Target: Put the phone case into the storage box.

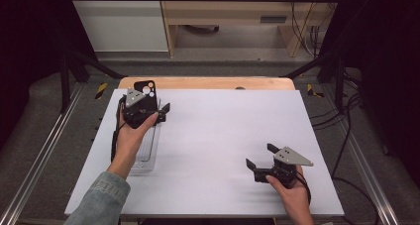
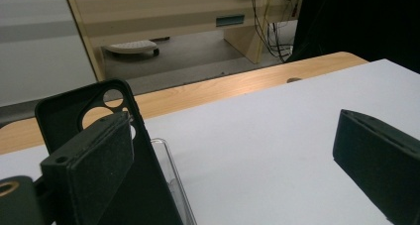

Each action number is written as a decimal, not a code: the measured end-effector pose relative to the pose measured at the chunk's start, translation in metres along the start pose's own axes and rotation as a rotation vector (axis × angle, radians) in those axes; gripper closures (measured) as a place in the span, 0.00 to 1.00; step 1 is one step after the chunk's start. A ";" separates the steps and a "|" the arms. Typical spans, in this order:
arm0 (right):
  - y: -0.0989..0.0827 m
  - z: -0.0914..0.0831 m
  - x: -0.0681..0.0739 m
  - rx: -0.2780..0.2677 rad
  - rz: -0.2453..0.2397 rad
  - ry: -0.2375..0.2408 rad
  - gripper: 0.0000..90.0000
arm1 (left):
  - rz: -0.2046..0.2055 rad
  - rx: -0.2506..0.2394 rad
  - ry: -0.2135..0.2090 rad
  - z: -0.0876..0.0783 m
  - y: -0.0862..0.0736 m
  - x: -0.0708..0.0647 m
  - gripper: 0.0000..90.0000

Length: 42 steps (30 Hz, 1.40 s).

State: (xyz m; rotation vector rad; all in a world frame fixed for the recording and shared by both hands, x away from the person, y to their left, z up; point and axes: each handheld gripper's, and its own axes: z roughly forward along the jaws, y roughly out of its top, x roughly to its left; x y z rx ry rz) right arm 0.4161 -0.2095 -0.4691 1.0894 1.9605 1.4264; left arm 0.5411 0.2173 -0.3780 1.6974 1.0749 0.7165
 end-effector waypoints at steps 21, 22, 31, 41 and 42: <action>-0.001 0.000 0.001 0.011 0.000 0.019 0.04 | -0.007 -0.066 -0.003 -0.036 0.010 -0.011 0.02; -0.001 0.000 0.001 0.011 0.003 0.023 0.04 | -0.010 -0.066 -0.009 -0.038 0.010 -0.012 0.02; -0.002 -0.001 -0.005 0.012 0.007 0.037 0.04 | -0.003 -0.091 -0.043 -0.061 0.015 -0.023 0.02; -0.002 -0.007 -0.015 -0.006 0.009 0.007 0.04 | 0.049 -0.106 -0.061 -0.077 0.006 -0.034 0.03; -0.002 -0.008 -0.015 -0.007 0.010 0.006 0.04 | 0.064 -0.099 -0.050 -0.078 0.005 -0.034 0.03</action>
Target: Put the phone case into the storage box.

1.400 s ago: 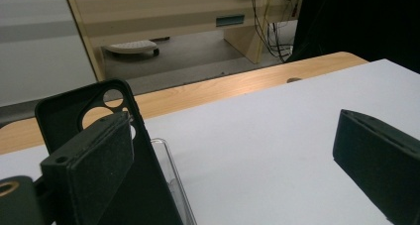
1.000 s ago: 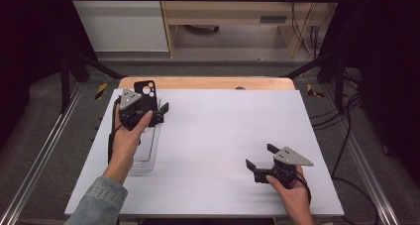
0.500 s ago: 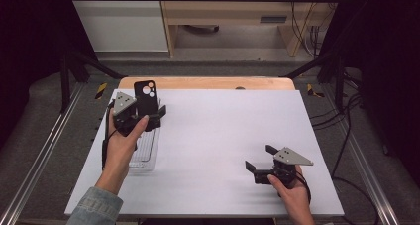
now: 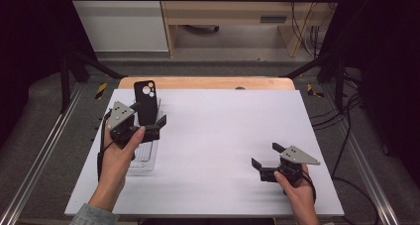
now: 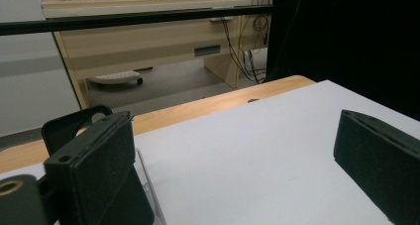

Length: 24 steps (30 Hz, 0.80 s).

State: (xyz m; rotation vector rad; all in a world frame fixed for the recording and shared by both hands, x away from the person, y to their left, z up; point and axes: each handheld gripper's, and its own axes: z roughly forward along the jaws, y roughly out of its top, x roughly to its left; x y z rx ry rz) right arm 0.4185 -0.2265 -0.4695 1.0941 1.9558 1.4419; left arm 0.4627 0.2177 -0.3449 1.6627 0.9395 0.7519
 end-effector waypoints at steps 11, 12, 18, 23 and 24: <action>0.001 -0.003 -0.003 -0.017 0.007 -0.011 0.04 | 0.000 -0.007 0.048 -0.009 -0.008 0.000 0.05; 0.001 -0.003 -0.003 -0.017 0.008 -0.011 0.04 | 0.000 -0.007 0.052 -0.010 -0.008 0.000 0.05; 0.000 -0.002 -0.003 -0.015 0.004 -0.017 0.04 | 0.020 -0.015 0.038 -0.015 -0.006 0.000 0.04; -0.001 -0.002 -0.005 -0.012 0.004 -0.028 0.04 | 0.020 -0.036 0.039 -0.021 0.001 0.003 0.03; -0.001 -0.002 -0.005 -0.015 0.004 -0.030 0.04 | 0.022 -0.035 0.037 -0.022 0.001 0.003 0.03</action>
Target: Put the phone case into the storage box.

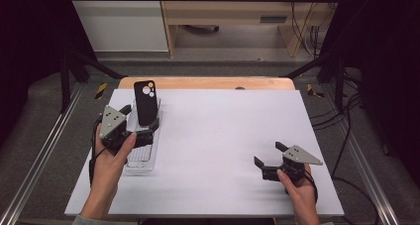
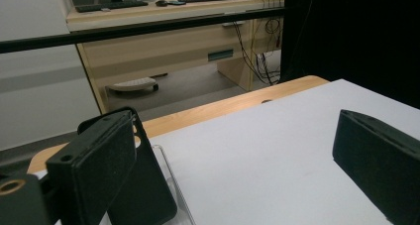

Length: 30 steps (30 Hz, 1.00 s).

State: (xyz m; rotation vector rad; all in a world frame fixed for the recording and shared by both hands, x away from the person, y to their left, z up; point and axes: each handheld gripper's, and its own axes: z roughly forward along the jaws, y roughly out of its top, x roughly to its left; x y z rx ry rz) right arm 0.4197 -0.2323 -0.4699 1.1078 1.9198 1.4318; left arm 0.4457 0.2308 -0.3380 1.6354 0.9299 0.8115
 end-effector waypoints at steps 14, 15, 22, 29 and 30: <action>-0.001 -0.001 -0.002 -0.021 0.018 -0.003 0.04 | 0.008 -0.013 -0.006 -0.010 -0.008 0.006 0.03; -0.001 0.000 -0.002 -0.021 0.015 -0.002 0.04 | 0.011 -0.013 -0.006 -0.010 -0.009 0.006 0.03; -0.001 -0.002 -0.002 -0.023 0.020 0.006 0.04 | 0.043 -0.019 -0.019 -0.015 -0.013 0.005 0.03; -0.002 -0.002 -0.003 -0.034 0.022 0.003 0.04 | 0.073 -0.029 -0.039 -0.023 -0.016 0.001 0.03; -0.001 -0.002 -0.003 -0.040 0.029 0.002 0.04 | 0.082 -0.028 -0.047 -0.024 -0.016 -0.001 0.04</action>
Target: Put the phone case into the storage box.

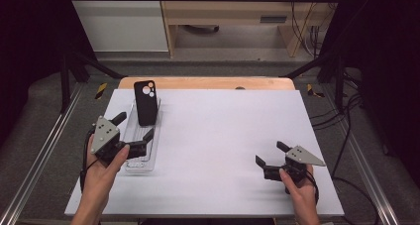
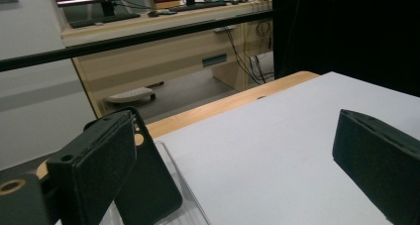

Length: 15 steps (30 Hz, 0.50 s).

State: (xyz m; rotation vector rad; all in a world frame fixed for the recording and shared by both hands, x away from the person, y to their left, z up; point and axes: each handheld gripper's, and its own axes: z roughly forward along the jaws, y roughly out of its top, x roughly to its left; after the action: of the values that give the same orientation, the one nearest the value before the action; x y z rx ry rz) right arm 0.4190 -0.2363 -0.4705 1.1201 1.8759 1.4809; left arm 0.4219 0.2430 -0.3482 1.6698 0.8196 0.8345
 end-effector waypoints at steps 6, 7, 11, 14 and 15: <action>0.000 0.000 0.001 -0.009 0.011 -0.004 0.03 | -0.010 -0.014 -0.028 -0.008 -0.004 -0.008 0.03; 0.000 0.001 0.002 -0.007 0.009 0.000 0.03 | -0.011 -0.017 -0.027 -0.009 -0.005 -0.007 0.03; 0.000 0.000 0.003 -0.006 0.001 -0.002 0.03 | -0.011 -0.010 -0.021 -0.014 -0.012 -0.004 0.03; 0.000 0.000 0.003 -0.006 0.004 0.001 0.03 | -0.002 -0.022 -0.012 -0.019 -0.016 -0.002 0.03; 0.000 0.001 0.003 -0.005 0.005 0.001 0.03 | -0.001 -0.029 -0.015 -0.021 -0.018 -0.002 0.03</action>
State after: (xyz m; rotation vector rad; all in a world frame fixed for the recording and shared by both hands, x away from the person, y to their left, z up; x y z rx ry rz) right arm 0.4180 -0.2336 -0.4707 1.1226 1.8700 1.4884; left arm 0.4012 0.2558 -0.3612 1.6487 0.7947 0.8292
